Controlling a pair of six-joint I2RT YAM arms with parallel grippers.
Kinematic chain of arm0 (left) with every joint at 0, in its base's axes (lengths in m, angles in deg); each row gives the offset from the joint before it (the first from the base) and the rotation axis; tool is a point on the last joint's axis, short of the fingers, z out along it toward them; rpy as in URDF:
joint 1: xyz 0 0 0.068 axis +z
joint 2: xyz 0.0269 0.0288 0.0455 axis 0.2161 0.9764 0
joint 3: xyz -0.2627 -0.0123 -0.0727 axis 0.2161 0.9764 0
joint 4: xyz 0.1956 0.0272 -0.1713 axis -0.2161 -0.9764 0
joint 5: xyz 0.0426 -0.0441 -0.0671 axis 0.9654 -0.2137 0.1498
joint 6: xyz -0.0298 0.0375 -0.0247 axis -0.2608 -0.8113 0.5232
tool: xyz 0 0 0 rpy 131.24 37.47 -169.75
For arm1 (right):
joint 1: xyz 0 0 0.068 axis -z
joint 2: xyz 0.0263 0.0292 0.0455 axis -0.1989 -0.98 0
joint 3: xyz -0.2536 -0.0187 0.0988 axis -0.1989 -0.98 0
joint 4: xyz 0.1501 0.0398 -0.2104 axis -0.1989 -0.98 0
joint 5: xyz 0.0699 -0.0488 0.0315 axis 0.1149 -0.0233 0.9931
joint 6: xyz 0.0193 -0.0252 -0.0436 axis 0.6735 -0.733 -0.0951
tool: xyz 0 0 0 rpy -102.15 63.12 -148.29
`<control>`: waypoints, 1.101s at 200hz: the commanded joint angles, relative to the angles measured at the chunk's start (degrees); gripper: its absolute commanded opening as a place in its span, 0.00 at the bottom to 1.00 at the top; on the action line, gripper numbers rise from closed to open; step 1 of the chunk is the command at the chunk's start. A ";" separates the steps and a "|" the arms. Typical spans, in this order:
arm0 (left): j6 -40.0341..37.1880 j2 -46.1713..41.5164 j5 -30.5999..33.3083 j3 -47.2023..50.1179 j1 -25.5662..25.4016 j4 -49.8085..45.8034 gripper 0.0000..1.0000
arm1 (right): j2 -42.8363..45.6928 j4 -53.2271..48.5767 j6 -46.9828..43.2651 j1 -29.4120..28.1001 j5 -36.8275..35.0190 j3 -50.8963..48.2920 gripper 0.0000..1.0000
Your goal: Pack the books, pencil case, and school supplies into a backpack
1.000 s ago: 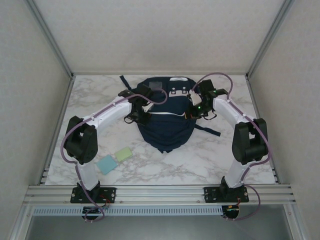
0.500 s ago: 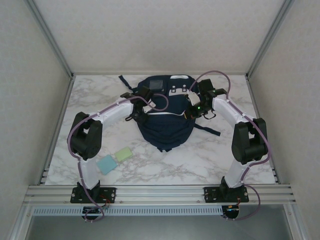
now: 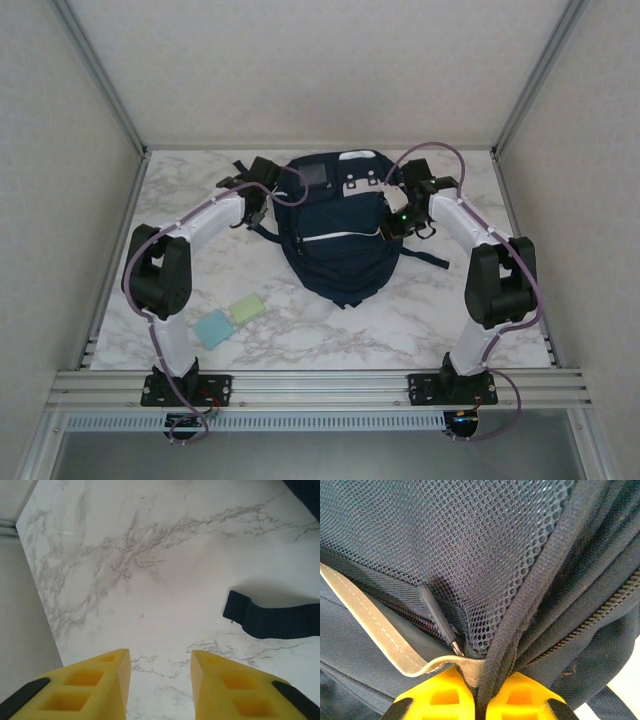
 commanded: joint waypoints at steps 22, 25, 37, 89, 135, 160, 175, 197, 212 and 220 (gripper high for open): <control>12.11 -4.75 0.16 -4.52 -2.90 -5.91 0.42 | 7.31 1.68 3.16 -1.98 -3.44 1.43 0.33; 13.00 -5.06 -0.12 -4.76 -2.89 -6.40 0.43 | 7.63 1.78 3.72 -2.08 -3.77 1.52 0.35; 15.81 -6.32 -1.10 -5.60 -2.87 -8.24 0.51 | 9.01 1.75 5.92 -3.15 -5.82 1.89 0.44; 23.53 -13.12 -7.43 -3.97 -0.59 -10.98 1.00 | 13.14 0.01 14.08 -12.02 -12.83 3.08 0.67; 29.40 -16.76 -14.75 0.35 6.52 -8.52 1.00 | 8.51 2.83 22.27 -26.48 -13.49 4.56 0.92; 31.93 -17.67 -18.85 0.99 10.84 -7.54 1.00 | 3.72 7.28 25.61 -34.84 -14.19 5.88 0.95; 33.32 -17.84 -20.60 1.43 13.56 -6.94 1.00 | -0.19 9.30 26.86 -39.08 -14.68 8.09 0.97; 34.50 -17.10 -21.89 1.89 16.54 -6.72 1.00 | -7.14 9.93 26.47 -44.53 -16.75 13.28 0.99; 35.22 -16.48 -23.54 1.79 18.03 -6.73 1.00 | -12.28 8.76 26.45 -46.84 -18.26 17.04 0.99; 35.73 -16.08 -24.26 1.93 18.68 -6.60 1.00 | -14.52 9.11 26.81 -47.75 -18.13 18.36 0.99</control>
